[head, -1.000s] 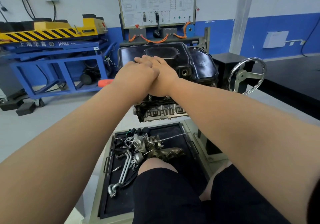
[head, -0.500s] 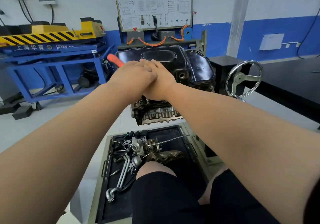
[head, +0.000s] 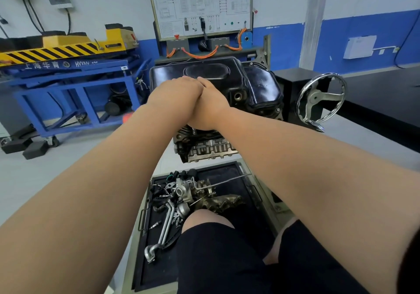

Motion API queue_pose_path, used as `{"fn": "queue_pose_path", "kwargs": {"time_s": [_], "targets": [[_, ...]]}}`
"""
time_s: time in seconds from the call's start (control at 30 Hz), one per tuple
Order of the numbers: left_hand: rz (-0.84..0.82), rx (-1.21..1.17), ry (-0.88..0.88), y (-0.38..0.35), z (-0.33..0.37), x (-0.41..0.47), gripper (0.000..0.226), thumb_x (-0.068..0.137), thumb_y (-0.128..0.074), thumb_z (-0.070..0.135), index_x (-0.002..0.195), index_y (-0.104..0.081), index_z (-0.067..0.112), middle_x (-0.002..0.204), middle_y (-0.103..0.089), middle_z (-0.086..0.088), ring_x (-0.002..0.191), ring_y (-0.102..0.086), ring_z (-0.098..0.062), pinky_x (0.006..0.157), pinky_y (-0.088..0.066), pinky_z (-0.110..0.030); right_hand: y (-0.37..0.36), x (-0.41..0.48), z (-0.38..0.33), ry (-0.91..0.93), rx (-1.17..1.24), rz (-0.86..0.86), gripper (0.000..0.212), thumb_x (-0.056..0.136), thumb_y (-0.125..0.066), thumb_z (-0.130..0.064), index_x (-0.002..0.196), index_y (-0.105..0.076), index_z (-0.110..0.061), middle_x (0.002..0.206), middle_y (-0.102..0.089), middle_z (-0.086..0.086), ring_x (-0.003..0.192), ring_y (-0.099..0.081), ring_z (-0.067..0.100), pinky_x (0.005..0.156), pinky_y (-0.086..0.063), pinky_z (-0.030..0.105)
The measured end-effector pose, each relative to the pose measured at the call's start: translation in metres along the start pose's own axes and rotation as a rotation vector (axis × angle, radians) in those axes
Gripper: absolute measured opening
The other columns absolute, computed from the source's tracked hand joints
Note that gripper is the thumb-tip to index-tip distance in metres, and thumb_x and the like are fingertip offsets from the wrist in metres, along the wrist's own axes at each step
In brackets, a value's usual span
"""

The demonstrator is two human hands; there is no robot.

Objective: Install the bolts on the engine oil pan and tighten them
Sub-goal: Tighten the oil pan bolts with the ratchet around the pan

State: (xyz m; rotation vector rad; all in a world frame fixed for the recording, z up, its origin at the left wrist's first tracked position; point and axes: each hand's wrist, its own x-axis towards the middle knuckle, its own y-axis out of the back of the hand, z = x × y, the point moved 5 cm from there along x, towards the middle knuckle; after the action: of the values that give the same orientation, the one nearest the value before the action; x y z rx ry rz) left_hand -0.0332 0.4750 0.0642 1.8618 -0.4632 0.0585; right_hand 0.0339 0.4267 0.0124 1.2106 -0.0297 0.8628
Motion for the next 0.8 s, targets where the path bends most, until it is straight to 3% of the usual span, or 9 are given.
{"fn": "queue_pose_path", "kwargs": {"time_s": [0.1,0.2,0.3,0.5,0.57,0.67,0.73,0.8], "targets": [[0.041,-0.122,0.038,0.003,-0.001,-0.002,0.037,0.088,-0.062,0.02,0.124,-0.056,0.013,0.11,-0.059,-0.011,0.089,-0.052,-0.025,0.075,-0.043,-0.034,0.003,-0.003,0.001,0.01,0.004,-0.009,0.067,0.093,-0.027,-0.045,0.153,-0.013,-0.019,0.16,-0.012,0.007,0.147,0.003,0.021,0.117,0.006,0.038],[-0.078,0.056,0.027,-0.002,0.002,-0.002,0.063,0.085,-0.066,0.01,0.142,-0.037,0.009,0.136,-0.044,-0.018,0.117,-0.049,-0.035,0.096,-0.045,-0.041,0.002,-0.005,-0.004,0.013,-0.071,0.0,0.064,0.097,-0.025,-0.046,0.154,-0.006,-0.02,0.161,-0.005,0.003,0.147,0.004,0.023,0.117,0.005,0.04],[-0.022,0.302,-0.102,-0.002,0.012,-0.007,0.068,0.087,-0.061,0.005,0.145,-0.025,0.003,0.147,-0.029,-0.022,0.128,-0.041,-0.038,0.1,-0.041,-0.044,0.001,-0.007,-0.007,-0.02,-0.046,0.009,0.065,0.098,-0.023,-0.048,0.153,-0.002,-0.022,0.161,-0.001,0.002,0.147,0.002,0.024,0.118,0.002,0.043],[0.126,0.38,-0.264,-0.007,0.008,-0.017,0.054,0.086,-0.061,0.009,0.135,-0.039,0.015,0.14,-0.04,-0.011,0.126,-0.044,-0.025,0.101,-0.038,-0.034,0.005,-0.001,0.0,-0.041,0.1,0.041,0.075,0.088,-0.036,-0.055,0.152,-0.017,-0.02,0.158,-0.018,-0.002,0.144,-0.012,0.02,0.115,-0.006,0.04],[0.166,0.306,-0.272,-0.006,0.002,-0.018,0.049,0.088,-0.057,0.009,0.133,-0.041,0.016,0.134,-0.045,-0.009,0.118,-0.05,-0.026,0.096,-0.043,-0.035,0.011,0.003,0.003,-0.056,0.137,0.078,0.072,0.084,-0.043,-0.053,0.147,-0.029,-0.022,0.152,-0.029,-0.004,0.138,-0.023,0.019,0.11,-0.017,0.04],[0.1,-0.052,-0.024,-0.007,-0.019,-0.014,0.046,0.087,-0.061,0.022,0.131,-0.046,0.019,0.12,-0.056,-0.011,0.101,-0.057,-0.03,0.086,-0.05,-0.041,0.015,0.004,-0.001,-0.048,0.089,0.126,0.062,0.082,-0.044,-0.044,0.14,-0.039,-0.023,0.144,-0.038,-0.001,0.132,-0.031,0.02,0.102,-0.024,0.038],[0.125,-0.369,0.165,-0.01,-0.026,-0.016,0.048,0.083,-0.065,0.033,0.127,-0.05,0.02,0.108,-0.062,-0.014,0.093,-0.059,-0.031,0.079,-0.053,-0.042,0.015,0.0,-0.005,-0.058,0.1,0.168,0.056,0.083,-0.043,-0.038,0.137,-0.043,-0.024,0.143,-0.039,0.0,0.134,-0.029,0.021,0.105,-0.023,0.038],[0.19,-0.422,0.221,-0.013,-0.023,-0.017,0.043,0.085,-0.063,0.033,0.124,-0.053,0.018,0.107,-0.062,-0.014,0.096,-0.058,-0.032,0.077,-0.05,-0.039,0.012,-0.002,-0.005,-0.072,0.141,0.181,0.057,0.086,-0.043,-0.037,0.141,-0.039,-0.022,0.146,-0.037,0.0,0.138,-0.024,0.02,0.11,-0.019,0.038]]}}
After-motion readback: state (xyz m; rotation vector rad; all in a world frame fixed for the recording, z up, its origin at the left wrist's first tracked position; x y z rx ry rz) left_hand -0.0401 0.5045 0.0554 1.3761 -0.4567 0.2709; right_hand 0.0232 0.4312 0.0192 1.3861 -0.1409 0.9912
